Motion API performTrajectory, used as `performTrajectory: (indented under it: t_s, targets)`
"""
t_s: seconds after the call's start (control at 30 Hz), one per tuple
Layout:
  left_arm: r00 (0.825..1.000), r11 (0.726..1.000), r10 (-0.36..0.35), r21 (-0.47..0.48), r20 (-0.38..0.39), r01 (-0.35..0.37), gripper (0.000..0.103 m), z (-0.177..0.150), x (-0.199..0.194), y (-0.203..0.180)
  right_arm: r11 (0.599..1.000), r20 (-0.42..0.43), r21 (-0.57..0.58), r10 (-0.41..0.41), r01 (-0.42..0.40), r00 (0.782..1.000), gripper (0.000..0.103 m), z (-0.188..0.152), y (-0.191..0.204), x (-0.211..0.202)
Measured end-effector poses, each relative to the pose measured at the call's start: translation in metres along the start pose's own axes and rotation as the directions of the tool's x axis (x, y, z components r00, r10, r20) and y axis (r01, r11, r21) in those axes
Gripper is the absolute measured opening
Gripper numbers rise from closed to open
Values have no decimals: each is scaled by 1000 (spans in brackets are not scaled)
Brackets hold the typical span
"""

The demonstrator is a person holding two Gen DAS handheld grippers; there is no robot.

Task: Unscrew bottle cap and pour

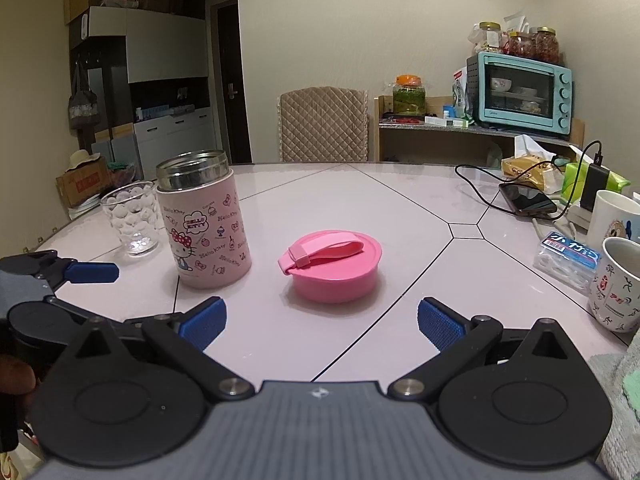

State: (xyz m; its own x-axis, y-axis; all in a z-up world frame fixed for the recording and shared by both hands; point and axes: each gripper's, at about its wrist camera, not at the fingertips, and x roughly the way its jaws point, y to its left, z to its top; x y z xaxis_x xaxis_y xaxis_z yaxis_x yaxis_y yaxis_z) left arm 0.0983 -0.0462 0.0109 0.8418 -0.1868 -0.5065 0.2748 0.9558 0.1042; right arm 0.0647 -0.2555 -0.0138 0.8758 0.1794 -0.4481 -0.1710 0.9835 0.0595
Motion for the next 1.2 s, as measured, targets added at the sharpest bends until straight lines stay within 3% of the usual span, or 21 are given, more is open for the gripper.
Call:
performTrajectory:
  t_s: [1.2]
  targets:
    - [998, 1000, -1, -23, 55, 2, 103, -8, -28, -3, 998, 9, 58, -18, 17, 1000, 103, -14, 13, -23]
